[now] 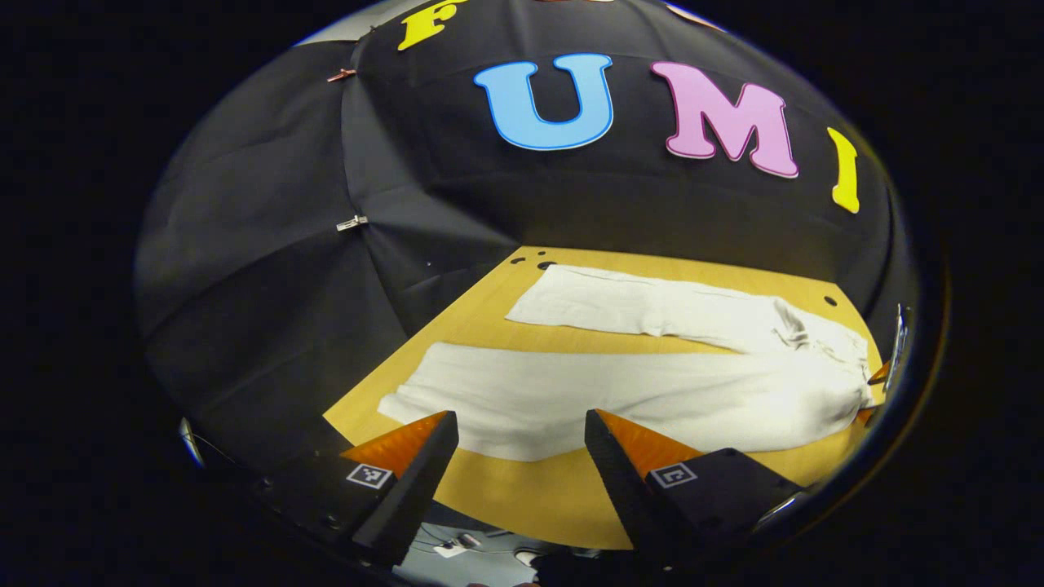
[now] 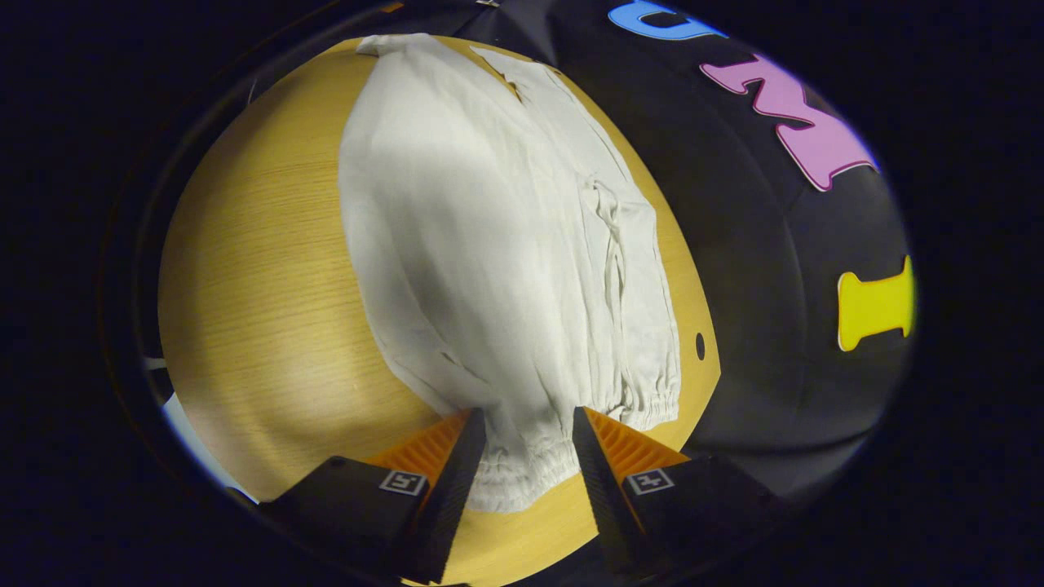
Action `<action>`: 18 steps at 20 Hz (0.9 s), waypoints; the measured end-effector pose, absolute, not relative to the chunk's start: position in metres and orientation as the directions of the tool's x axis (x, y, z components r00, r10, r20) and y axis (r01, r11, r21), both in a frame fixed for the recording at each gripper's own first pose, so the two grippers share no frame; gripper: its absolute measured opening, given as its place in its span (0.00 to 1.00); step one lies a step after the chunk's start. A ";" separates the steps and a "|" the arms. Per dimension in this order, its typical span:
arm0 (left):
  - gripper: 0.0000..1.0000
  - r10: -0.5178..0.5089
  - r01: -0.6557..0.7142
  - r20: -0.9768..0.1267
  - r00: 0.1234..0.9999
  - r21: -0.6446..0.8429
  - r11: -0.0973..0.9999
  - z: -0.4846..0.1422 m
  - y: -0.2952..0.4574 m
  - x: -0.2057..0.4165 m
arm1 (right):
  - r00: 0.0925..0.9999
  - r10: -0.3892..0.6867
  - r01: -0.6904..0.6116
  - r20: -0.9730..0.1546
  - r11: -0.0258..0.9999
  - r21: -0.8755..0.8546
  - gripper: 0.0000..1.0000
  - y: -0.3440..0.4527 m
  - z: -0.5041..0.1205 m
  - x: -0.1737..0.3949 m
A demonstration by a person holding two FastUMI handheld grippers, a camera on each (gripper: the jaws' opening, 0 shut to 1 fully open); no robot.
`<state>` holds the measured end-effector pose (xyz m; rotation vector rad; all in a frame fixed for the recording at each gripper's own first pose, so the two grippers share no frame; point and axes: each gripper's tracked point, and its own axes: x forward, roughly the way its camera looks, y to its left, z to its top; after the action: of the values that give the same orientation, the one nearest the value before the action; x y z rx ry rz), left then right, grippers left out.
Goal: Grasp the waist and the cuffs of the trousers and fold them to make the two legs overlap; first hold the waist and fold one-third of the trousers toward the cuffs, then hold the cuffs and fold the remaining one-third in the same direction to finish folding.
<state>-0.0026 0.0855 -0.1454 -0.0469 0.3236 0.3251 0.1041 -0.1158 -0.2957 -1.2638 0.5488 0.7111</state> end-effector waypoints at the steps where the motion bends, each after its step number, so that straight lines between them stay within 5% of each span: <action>1: 0.99 0.309 -0.316 -0.332 0.891 0.036 0.948 -0.152 0.096 -0.003 | 0.667 0.168 -0.745 -0.726 0.136 -0.653 0.65 -0.116 -0.296 0.104; 2: 0.99 0.317 -0.313 -0.340 0.885 0.068 0.947 -0.157 0.107 -0.006 | 0.643 0.158 -0.766 -0.749 0.134 -0.629 0.65 -0.117 -0.301 0.104; 5: 0.98 0.335 -0.297 -0.366 0.868 0.156 0.942 -0.171 0.139 -0.010 | 0.629 0.141 -0.777 -0.764 0.112 -0.619 0.29 -0.117 -0.309 0.106; 9: 0.98 0.333 -0.237 -0.407 0.851 0.269 0.934 -0.194 0.169 -0.012 | 0.627 0.140 -0.776 -0.767 0.026 -0.630 0.12 -0.117 -0.314 0.108; 15: 0.97 0.326 0.076 -0.471 0.819 0.653 0.754 -0.238 0.202 0.003 | 0.567 0.174 -0.815 -0.805 -0.025 -0.579 0.06 -0.119 -0.311 0.100; 18: 0.96 0.277 0.189 -0.484 0.830 0.712 0.677 -0.248 0.201 0.011 | 0.569 0.171 -0.806 -0.804 -0.078 -0.587 0.05 -0.127 -0.313 0.101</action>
<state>0.0106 0.2012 -0.2477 0.8398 0.6078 0.0532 0.1015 -0.1270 -0.3128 -1.4281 0.5833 0.8885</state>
